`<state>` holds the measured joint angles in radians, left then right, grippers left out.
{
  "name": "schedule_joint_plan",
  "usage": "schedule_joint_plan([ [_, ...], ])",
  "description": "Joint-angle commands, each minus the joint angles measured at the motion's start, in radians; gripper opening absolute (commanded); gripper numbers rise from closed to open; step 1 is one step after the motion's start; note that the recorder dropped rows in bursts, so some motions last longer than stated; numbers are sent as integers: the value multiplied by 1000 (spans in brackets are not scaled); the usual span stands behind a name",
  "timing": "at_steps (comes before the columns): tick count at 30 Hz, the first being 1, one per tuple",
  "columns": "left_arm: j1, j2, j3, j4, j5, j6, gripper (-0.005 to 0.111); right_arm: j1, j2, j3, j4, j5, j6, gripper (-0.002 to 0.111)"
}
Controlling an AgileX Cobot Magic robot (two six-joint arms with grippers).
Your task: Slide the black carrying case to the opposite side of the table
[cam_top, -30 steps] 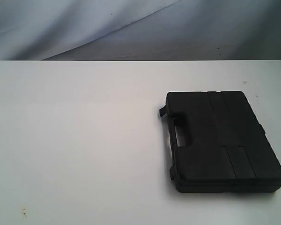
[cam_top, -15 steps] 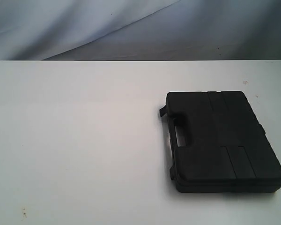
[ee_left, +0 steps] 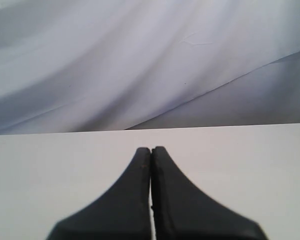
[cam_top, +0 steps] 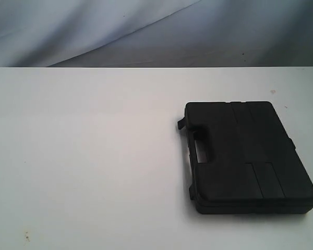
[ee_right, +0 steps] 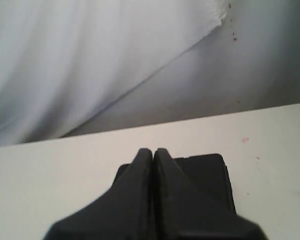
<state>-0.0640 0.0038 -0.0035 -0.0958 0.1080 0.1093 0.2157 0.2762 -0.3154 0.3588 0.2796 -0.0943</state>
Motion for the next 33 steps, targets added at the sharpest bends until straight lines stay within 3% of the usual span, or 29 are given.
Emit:
schedule_joint_plan([
  [1,-5,-4,4,1,-5,0,0,-7,171,-75,-18,64,-57,0],
  [10,-5,-4,4,1,-5,0,0,11,508,-279,-92,241,3,0],
  [23,-5,-4,4,1,-5,0,0,378,1070,-632,-238,314,391,0],
  [28,-5,-4,4,1,-5,0,0,452,1284,-797,-252,371,457,0],
  [33,-5,-4,4,1,-5,0,0,462,1463,-947,-272,503,503,0],
])
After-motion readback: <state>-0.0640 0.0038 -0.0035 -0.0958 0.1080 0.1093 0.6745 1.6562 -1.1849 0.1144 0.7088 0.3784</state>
